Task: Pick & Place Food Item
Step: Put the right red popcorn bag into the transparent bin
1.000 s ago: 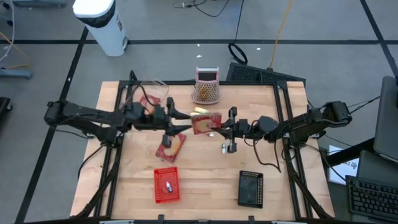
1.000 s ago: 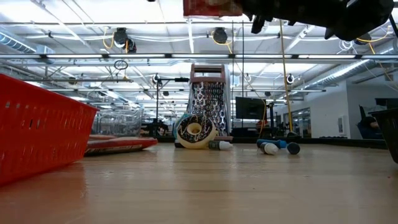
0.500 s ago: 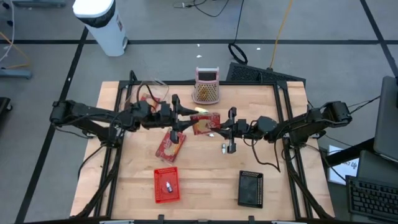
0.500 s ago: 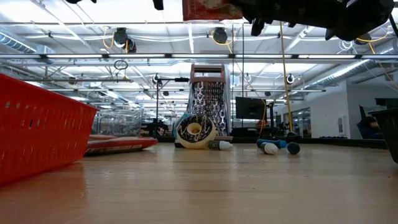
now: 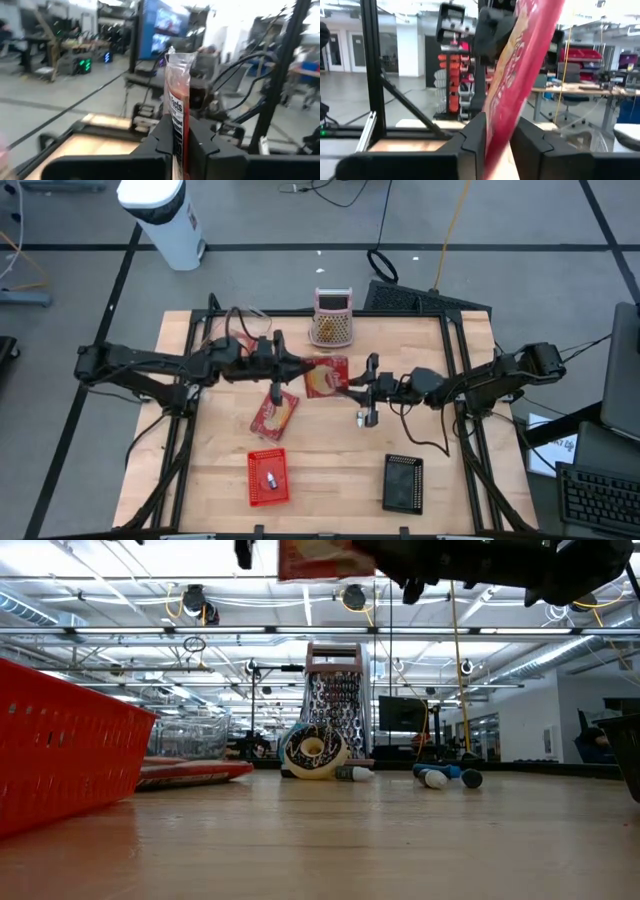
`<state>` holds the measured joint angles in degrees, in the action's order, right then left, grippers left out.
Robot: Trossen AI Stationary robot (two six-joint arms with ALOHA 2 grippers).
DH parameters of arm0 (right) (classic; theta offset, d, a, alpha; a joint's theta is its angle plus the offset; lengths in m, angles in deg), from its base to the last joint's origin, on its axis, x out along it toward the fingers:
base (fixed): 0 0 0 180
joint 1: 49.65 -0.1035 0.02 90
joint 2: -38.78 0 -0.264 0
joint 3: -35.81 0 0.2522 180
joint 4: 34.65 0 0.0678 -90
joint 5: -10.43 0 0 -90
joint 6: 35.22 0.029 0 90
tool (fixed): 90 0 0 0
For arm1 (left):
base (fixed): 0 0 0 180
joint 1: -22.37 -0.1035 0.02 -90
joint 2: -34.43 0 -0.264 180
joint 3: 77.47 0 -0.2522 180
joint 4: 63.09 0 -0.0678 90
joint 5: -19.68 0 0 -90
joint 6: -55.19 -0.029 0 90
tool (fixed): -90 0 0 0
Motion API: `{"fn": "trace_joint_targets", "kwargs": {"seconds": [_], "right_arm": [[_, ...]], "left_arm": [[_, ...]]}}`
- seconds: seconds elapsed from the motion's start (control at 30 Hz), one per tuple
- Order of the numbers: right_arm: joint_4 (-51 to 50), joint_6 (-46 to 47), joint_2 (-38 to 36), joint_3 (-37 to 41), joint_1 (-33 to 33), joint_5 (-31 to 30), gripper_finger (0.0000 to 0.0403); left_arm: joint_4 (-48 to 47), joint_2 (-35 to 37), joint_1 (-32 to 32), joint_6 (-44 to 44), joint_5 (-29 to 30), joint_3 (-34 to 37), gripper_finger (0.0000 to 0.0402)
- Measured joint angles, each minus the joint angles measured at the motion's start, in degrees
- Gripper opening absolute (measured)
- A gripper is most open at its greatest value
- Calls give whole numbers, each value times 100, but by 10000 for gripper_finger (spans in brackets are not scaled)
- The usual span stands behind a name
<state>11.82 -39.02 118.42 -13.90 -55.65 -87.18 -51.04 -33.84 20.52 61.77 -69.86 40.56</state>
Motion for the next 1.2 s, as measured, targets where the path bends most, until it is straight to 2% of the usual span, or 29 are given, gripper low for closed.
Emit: {"fn": "trace_joint_targets", "kwargs": {"seconds": [0.07, 0.2, 0.33, 0.43, 0.5, 0.6, 0.7, 0.9, 1.2], "right_arm": [[-204, 7, -1, -3, 0, -8, 79], [-677, 7, -2, -4, -7, 18, 82], [-880, 7, -2, -4, -2, 7, 78], [-957, 7, -2, -4, 6, 8, 75], [-949, -1, -2, -4, 31, 13, 75], [-958, -4, -2, -4, 108, 6, 75], [-1000, 7, -2, -4, 187, 8, 75], [-1081, 7, -2, -4, 233, 11, 74], [-1298, 9, -2, -4, 232, 14, 77]], "left_arm": [[-539, 313, -32, -1, 303, 0, 12], [-1738, 1063, -162, 10, 1268, -24, 16], [-3878, 1704, -402, 99, 2313, -545, 12], [-5498, 1861, -725, 430, 2942, -1201, 12], [-6575, 1840, -1004, 660, 3099, -1682, 12], [-7709, 1602, -1493, 935, 3273, -2283, 12], [-8500, 1361, -2071, 1174, 3125, -2588, 12], [-9121, 752, -3077, 1197, 2027, -2483, 13], [-9129, -480, -3629, 799, 1321, -2339, 12]]}}
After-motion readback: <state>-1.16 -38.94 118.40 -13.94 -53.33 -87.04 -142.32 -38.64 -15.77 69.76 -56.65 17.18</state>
